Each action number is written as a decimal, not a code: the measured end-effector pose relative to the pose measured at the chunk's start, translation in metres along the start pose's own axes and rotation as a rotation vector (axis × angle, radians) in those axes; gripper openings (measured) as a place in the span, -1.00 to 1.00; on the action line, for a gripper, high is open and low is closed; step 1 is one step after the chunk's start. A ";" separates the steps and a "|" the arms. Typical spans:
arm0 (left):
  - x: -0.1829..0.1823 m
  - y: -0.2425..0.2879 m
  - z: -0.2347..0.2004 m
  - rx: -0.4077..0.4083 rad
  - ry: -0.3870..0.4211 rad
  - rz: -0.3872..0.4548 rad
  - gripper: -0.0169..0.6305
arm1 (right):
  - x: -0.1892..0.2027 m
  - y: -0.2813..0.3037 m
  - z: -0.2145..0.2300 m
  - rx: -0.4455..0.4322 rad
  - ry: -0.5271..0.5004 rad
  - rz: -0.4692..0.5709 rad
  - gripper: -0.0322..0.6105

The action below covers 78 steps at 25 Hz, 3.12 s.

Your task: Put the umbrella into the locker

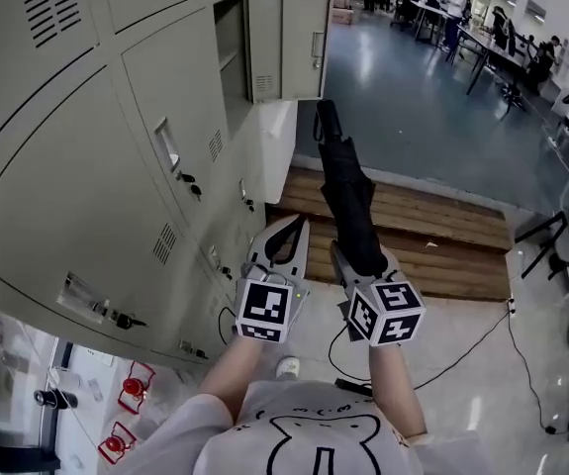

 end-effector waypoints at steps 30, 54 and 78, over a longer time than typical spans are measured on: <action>0.057 0.222 -0.080 -0.173 0.016 -0.054 -0.94 | -0.023 0.220 0.158 -0.225 0.019 -0.060 -0.23; 0.082 0.333 -0.135 -0.663 0.015 -0.094 -0.94 | -0.043 0.406 0.244 -0.701 -0.119 -0.327 -0.23; 0.077 0.307 -0.185 -0.777 0.053 -0.116 -0.94 | -0.056 0.520 0.181 -0.859 -0.371 -0.593 -0.20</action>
Point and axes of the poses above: the fingertips, and each gripper's own axes: y forward along the fingers, z to its right, x out of its underside, the point moved 9 cm from there along -y, backward along the fingers, and after that the axes turned 11 degrees about -x, right-handed, at the moved point
